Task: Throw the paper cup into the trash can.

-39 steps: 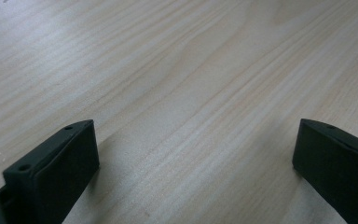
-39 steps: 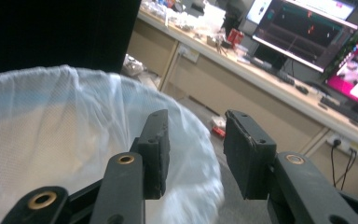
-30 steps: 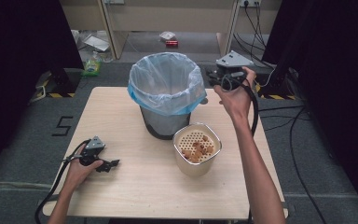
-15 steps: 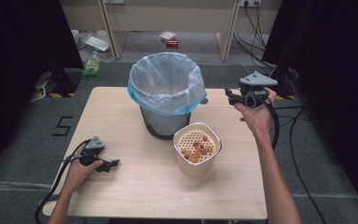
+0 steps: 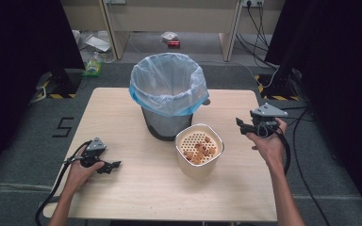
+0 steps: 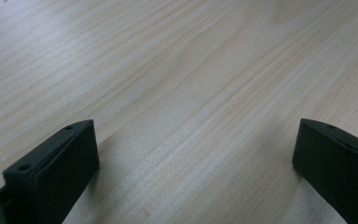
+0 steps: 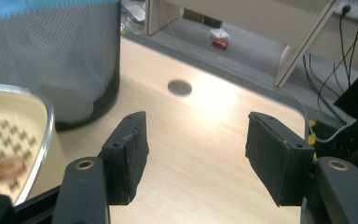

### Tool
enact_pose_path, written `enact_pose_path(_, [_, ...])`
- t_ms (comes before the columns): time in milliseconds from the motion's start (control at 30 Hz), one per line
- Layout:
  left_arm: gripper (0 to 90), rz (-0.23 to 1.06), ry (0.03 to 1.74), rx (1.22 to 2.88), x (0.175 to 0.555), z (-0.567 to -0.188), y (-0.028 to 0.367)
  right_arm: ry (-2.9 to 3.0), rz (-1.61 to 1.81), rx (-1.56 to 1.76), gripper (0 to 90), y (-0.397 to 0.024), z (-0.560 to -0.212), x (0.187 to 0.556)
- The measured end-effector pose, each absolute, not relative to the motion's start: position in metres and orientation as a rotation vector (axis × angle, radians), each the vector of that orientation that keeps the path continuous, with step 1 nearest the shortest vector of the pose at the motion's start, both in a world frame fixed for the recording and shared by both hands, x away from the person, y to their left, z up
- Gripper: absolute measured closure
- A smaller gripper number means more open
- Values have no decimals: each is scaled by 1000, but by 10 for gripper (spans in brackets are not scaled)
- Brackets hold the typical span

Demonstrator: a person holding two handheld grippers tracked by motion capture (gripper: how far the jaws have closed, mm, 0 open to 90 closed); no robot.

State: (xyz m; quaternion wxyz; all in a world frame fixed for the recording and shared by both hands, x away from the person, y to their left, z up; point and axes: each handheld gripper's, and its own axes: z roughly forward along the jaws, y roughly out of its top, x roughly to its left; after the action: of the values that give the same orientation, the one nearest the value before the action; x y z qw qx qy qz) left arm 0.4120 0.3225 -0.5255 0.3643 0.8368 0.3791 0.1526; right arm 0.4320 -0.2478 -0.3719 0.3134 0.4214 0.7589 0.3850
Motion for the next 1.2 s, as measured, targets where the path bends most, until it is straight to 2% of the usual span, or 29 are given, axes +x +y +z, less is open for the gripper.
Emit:
enact_pose_path(667, [0,393,977,2151,411,-526,323,2079,973,1206,377,-265,-454,384])
enact_pose_path(1200, [0,393,977,2151,411,-526,323,2244,815,1222,338,-258,-505,375])
